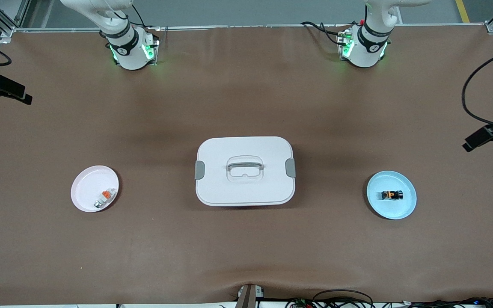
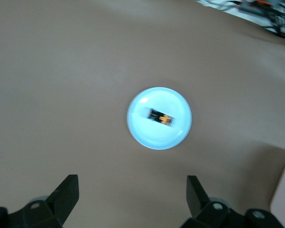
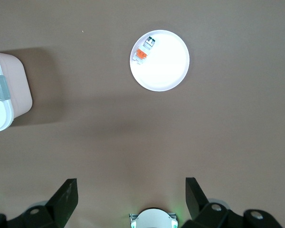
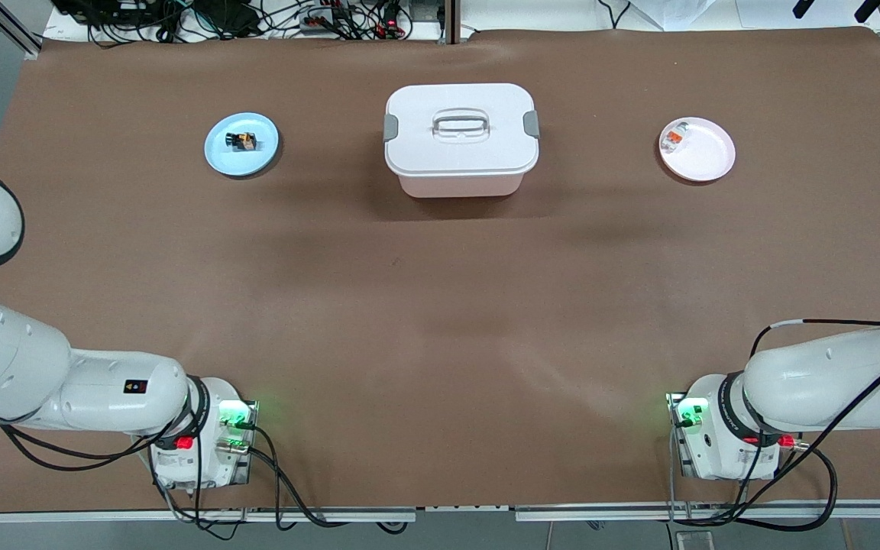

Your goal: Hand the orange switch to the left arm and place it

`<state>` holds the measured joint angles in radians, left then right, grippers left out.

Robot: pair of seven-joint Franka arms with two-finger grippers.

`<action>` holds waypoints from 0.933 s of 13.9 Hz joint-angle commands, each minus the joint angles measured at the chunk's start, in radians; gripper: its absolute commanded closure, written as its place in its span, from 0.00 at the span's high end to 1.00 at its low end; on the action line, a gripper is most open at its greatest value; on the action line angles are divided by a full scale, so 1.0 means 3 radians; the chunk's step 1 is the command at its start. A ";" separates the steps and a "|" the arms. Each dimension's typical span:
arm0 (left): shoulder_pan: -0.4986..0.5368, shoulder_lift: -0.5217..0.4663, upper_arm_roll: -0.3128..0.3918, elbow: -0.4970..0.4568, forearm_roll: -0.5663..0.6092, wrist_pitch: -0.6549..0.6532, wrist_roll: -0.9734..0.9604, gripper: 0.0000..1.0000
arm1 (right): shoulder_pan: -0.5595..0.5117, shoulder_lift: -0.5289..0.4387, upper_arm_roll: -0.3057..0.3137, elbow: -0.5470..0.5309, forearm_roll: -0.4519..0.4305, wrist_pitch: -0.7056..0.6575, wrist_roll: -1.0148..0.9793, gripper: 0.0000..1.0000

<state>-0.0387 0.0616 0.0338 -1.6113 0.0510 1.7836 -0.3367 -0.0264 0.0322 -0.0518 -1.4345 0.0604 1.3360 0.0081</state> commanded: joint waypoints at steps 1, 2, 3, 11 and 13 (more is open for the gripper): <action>0.0052 0.0076 -0.0220 0.0064 -0.0052 0.0021 -0.0002 1.00 | -0.0009 -0.0036 -0.0006 -0.0009 0.0024 -0.0020 0.0034 1.00; 0.0052 0.0061 -0.0281 0.0048 -0.0062 0.0002 0.0003 1.00 | -0.0009 -0.0036 -0.0006 -0.0009 0.0003 -0.0010 0.0034 1.00; 0.0052 0.0050 -0.0307 0.0048 -0.0063 -0.0014 0.0058 1.00 | -0.0009 -0.0036 -0.0006 -0.0009 -0.0012 -0.0005 0.0034 1.00; 0.0093 0.0065 -0.0036 0.0206 -0.0088 -0.0044 0.1189 1.00 | -0.0116 -0.0020 -0.0011 -0.0009 -0.0027 0.0000 0.0029 1.00; 0.0053 0.0187 -0.0026 0.0593 -0.0083 -0.0446 0.1194 1.00 | -0.0116 -0.0020 -0.0011 -0.0009 -0.0022 0.0000 0.0029 1.00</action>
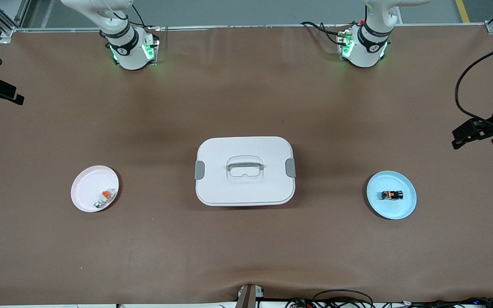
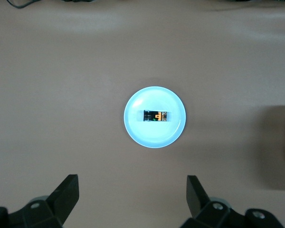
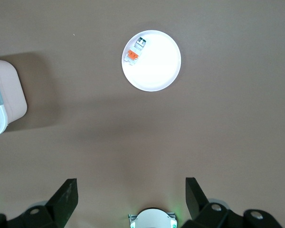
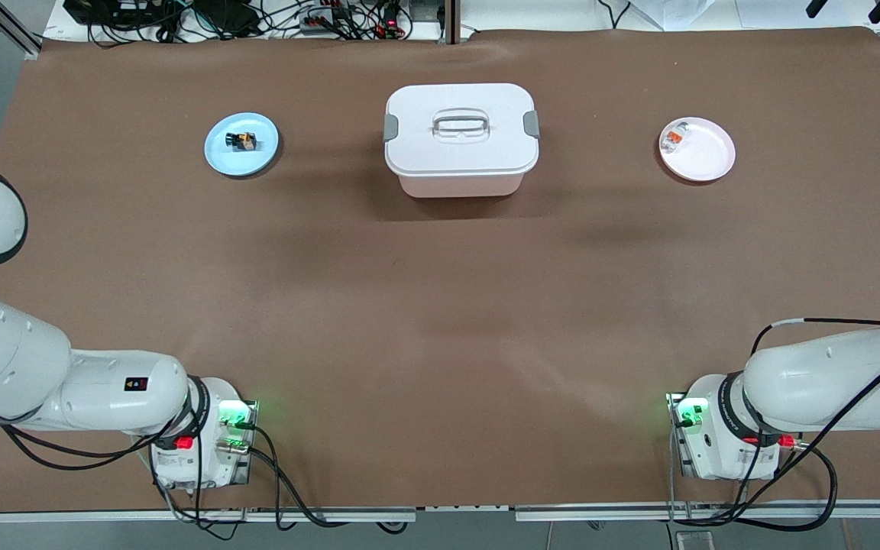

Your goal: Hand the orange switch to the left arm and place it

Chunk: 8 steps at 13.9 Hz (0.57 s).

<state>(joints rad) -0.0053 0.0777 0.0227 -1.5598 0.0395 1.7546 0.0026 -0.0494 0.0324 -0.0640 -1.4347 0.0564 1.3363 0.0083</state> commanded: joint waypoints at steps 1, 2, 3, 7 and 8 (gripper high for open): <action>-0.0069 0.0185 0.0016 0.0555 -0.0045 -0.0529 0.0063 1.00 | -0.0040 -0.0021 0.0029 -0.0009 -0.0014 -0.0001 0.0028 1.00; -0.0084 0.0191 0.0011 0.0587 -0.0045 -0.0581 0.0058 1.00 | -0.0040 -0.0021 0.0029 -0.0009 -0.0014 0.0004 0.0028 1.00; -0.0105 0.0160 0.0011 0.0587 -0.0050 -0.0587 0.0058 1.00 | -0.0060 -0.0021 0.0029 -0.0009 -0.0009 -0.0001 0.0028 1.00; -0.0079 -0.0003 -0.0009 0.0551 -0.0070 -0.0790 0.0099 1.00 | -0.0167 -0.0021 0.0045 -0.0014 0.0006 -0.0011 0.0028 1.00; -0.0079 -0.0009 -0.0009 0.0511 -0.0070 -0.0817 0.0109 1.00 | -0.0173 -0.0016 0.0045 -0.0014 0.0006 -0.0006 0.0028 1.00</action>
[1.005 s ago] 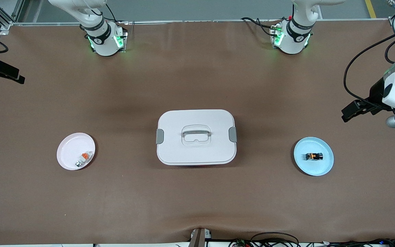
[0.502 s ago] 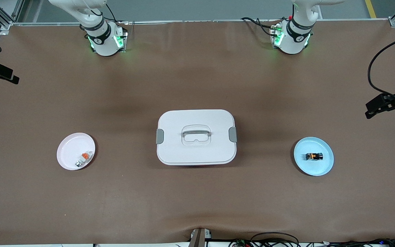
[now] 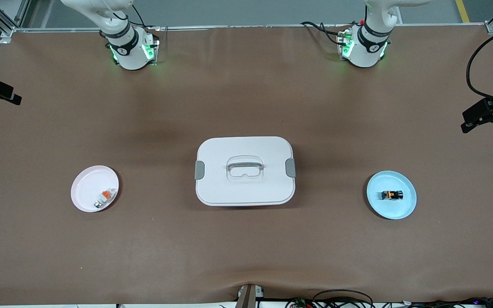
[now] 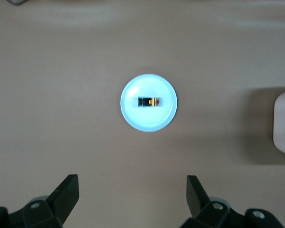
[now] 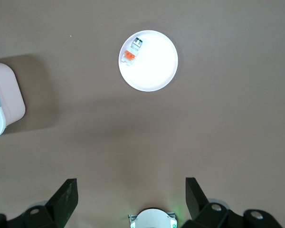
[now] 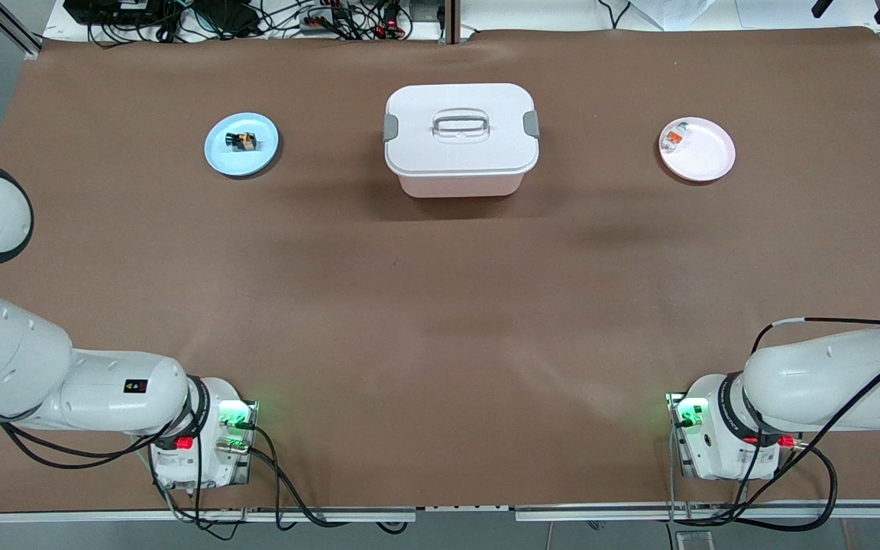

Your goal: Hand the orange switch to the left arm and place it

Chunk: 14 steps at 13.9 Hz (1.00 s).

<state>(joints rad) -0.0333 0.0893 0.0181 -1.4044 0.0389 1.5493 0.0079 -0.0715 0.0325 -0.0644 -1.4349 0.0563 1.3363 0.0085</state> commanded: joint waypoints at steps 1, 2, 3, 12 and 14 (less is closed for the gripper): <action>0.0014 -0.0078 0.0006 -0.0088 -0.0068 -0.0133 0.0091 1.00 | -0.0099 -0.0016 0.0046 -0.0013 0.0007 -0.0006 0.0028 1.00; 0.0014 -0.0088 0.0006 -0.0120 -0.0068 -0.0133 0.0091 1.00 | -0.0099 -0.0016 0.0046 -0.0013 0.0001 -0.0006 0.0028 1.00; 0.0014 -0.0103 0.0006 -0.0140 -0.0068 -0.0133 0.0091 1.00 | -0.0094 -0.0016 0.0046 -0.0013 0.0001 -0.0011 0.0023 1.00; 0.0095 -0.0134 -0.0024 -0.0192 -0.0083 -0.0128 0.0091 1.00 | 0.0218 -0.0021 0.0046 -0.0003 -0.0383 0.0107 0.0038 1.00; 0.0320 -0.0134 -0.0239 -0.0186 -0.0160 -0.0128 0.0132 1.00 | 0.0136 -0.0026 0.0036 -0.0003 -0.0214 0.0107 0.0033 1.00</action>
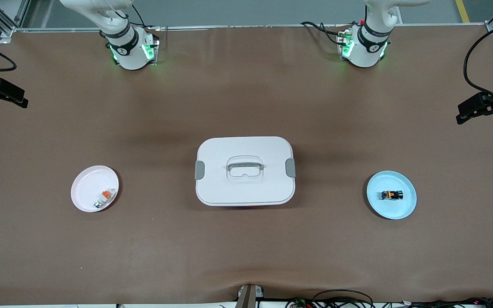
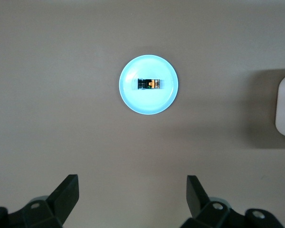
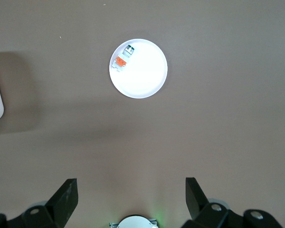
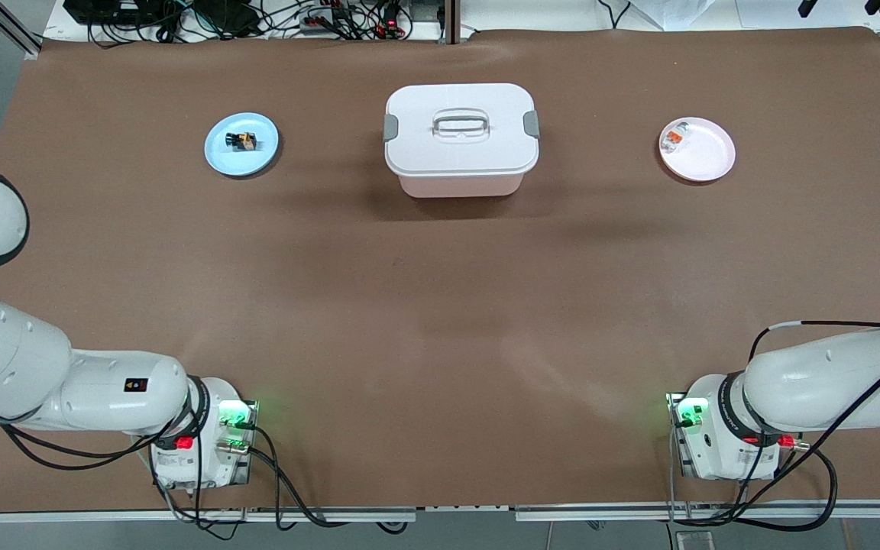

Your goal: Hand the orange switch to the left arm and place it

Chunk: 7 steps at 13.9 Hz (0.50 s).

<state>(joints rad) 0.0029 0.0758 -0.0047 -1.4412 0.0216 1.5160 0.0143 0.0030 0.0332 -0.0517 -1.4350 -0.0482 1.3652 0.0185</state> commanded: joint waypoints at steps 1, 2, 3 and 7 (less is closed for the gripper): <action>0.0190 -0.0089 -0.0158 -0.0059 -0.0103 -0.0017 0.0141 1.00 | -0.0158 -0.0029 -0.0007 -0.0003 0.0226 0.0005 0.0005 1.00; 0.0190 -0.0089 -0.0153 -0.0059 -0.0103 -0.0012 0.0142 1.00 | -0.0184 -0.0029 -0.0007 -0.0003 0.0298 0.0005 0.0000 1.00; 0.0185 -0.0089 -0.0153 -0.0059 -0.0103 -0.0012 0.0142 1.00 | -0.0189 -0.0029 -0.0007 -0.0003 0.0319 0.0005 0.0000 1.00; 0.0067 -0.0089 -0.0041 -0.0059 -0.0103 0.0004 0.0142 1.00 | -0.0189 -0.0029 -0.0012 -0.0003 0.0314 0.0005 0.0000 1.00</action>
<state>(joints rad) 0.0376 0.0737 -0.0367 -1.4412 0.0052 1.5161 0.0389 -0.0437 0.0331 -0.0601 -1.4350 0.0332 1.3655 0.0173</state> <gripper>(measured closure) 0.000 0.000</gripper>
